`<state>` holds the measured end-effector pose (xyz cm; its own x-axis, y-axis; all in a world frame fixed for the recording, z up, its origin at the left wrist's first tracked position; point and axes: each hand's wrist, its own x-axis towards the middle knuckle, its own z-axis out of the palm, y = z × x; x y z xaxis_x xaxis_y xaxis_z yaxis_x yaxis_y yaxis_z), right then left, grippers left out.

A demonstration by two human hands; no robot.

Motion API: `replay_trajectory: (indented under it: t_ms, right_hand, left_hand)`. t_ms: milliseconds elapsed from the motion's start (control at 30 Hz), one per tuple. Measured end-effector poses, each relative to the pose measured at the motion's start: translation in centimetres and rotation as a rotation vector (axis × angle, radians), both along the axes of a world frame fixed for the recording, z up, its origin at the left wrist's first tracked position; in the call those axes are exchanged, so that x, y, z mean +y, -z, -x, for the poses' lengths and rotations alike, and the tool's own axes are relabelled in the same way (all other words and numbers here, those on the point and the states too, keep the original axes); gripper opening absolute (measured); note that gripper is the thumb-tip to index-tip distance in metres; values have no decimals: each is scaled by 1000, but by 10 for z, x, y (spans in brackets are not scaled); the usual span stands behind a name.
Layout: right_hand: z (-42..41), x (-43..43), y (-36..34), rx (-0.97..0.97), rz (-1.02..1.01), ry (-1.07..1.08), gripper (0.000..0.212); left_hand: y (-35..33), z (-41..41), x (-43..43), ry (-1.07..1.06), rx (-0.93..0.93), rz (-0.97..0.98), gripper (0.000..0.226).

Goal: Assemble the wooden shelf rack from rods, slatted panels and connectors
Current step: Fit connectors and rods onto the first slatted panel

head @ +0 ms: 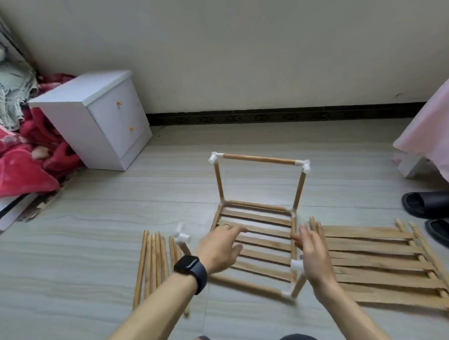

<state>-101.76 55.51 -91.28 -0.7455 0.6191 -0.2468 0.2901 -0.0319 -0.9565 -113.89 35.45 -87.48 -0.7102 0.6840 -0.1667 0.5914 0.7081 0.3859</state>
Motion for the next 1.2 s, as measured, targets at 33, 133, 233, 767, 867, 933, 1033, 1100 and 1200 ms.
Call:
replay_trajectory:
  t_ms: [33,133,233,767,867,933,1033,1100,1200]
  right_hand:
    - [-12,-9,3,20,-38,3,51]
    - [-27,-14,12,-25,-140,108,27]
    - [-20,-8,19,-74,-189,151,14]
    - [36,82,22,-100,-132,-24,16]
    - [44,75,25,-63,-93,45,18]
    - [47,74,24,-68,-81,79,15]
    - [48,82,25,-105,-112,98,20]
    - [46,84,23,-123,-132,113,23]
    - [44,76,23,-148,-155,88,31]
  left_hand:
    - [-3,13,-6,-66,126,33,44]
    - [-4,37,-37,-275,322,236,46]
    - [11,30,-61,-436,93,280,47]
    - [49,45,-29,-817,-184,-585,35]
    - [50,51,-24,-845,-190,-631,32]
    - [53,49,-24,-896,-266,-766,22]
    - [58,31,-33,-933,-383,-929,25]
    - [65,15,-36,-926,-334,-893,62]
    - [68,11,-33,-953,-305,-848,79]
